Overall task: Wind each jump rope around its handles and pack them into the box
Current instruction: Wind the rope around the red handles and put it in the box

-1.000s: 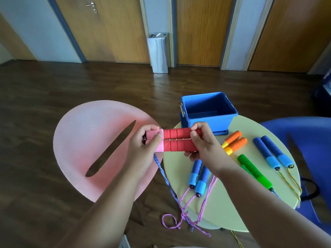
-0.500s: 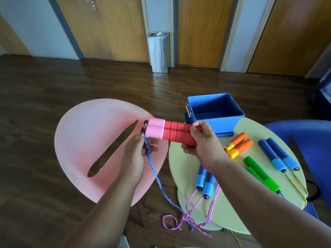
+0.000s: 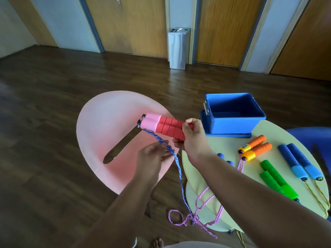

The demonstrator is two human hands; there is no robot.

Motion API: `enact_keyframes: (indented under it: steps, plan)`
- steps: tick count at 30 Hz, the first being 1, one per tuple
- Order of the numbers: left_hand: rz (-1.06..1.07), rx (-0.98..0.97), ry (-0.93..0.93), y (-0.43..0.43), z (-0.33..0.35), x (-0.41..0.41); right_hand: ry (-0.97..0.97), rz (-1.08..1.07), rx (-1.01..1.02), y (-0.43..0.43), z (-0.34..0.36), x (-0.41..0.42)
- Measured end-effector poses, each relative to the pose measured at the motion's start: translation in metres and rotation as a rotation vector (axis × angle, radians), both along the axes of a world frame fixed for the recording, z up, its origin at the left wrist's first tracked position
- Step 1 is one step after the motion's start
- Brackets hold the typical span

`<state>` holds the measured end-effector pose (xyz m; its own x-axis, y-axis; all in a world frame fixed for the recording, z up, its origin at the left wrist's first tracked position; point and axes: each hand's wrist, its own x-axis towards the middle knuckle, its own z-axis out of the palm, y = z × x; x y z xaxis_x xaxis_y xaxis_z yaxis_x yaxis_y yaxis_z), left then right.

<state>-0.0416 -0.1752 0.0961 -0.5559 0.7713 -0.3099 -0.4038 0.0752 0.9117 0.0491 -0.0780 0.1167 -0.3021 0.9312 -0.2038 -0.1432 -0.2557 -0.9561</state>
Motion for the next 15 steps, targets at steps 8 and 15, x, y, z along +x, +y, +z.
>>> enact_keyframes:
  steps: [8, 15]
  plan:
    - [0.041, 0.068, -0.199, -0.004, 0.006, 0.006, -0.112, -0.006, 0.170, -0.009, -0.017, -0.008]
    - [0.078, 0.012, -0.125, 0.003, -0.013, 0.004, -0.314, 0.003, 0.460, -0.010, -0.033, -0.003]
